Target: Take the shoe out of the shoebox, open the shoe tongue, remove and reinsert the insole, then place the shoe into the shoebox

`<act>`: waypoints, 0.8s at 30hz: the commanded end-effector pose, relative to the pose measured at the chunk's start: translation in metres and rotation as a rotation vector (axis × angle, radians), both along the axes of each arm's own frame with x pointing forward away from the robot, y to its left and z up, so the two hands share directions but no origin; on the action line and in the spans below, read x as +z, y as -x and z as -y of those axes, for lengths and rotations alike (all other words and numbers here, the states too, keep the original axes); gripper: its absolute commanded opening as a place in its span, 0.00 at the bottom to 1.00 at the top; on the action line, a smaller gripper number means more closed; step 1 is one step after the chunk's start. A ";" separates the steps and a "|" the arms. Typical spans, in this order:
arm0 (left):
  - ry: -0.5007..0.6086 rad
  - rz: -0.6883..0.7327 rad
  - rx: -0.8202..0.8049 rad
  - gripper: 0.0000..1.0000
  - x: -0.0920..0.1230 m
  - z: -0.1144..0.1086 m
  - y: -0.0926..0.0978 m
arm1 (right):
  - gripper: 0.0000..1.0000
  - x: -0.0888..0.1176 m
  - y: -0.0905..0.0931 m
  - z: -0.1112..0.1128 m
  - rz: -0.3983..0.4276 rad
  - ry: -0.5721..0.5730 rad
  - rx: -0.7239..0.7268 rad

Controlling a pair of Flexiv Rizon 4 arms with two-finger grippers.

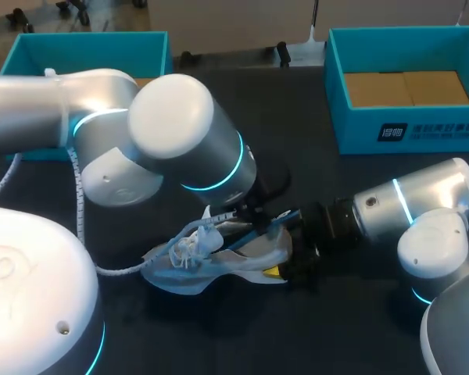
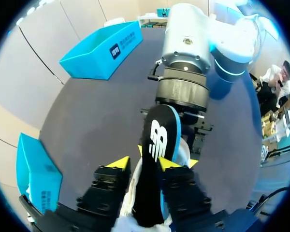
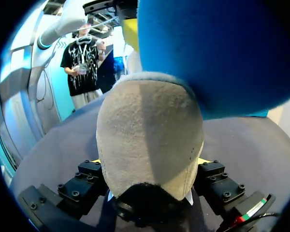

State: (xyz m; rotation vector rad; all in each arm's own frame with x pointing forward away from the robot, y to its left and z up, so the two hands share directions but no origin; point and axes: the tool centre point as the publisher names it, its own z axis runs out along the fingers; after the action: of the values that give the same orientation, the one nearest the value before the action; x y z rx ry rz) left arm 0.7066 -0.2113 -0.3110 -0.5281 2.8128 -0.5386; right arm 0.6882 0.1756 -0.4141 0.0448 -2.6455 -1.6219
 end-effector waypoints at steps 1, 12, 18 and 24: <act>-0.003 0.003 0.004 0.00 -0.003 0.003 -0.002 | 0.00 0.001 0.001 -0.001 0.000 0.007 -0.001; 0.025 0.020 0.018 0.00 0.016 -0.008 0.000 | 0.00 0.001 0.001 -0.001 0.000 0.007 -0.001; 0.048 0.032 0.014 0.75 0.030 -0.013 0.014 | 0.00 0.001 0.001 -0.001 0.000 0.007 -0.001; 0.044 0.063 0.011 0.79 0.027 -0.011 0.025 | 0.00 0.001 0.001 -0.001 0.000 0.007 -0.001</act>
State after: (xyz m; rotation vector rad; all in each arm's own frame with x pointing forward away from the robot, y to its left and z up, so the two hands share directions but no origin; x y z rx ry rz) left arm 0.6891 -0.2056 -0.2850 -0.5229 2.7576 -0.5993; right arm 0.6882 0.1755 -0.4141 0.0448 -2.6455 -1.6218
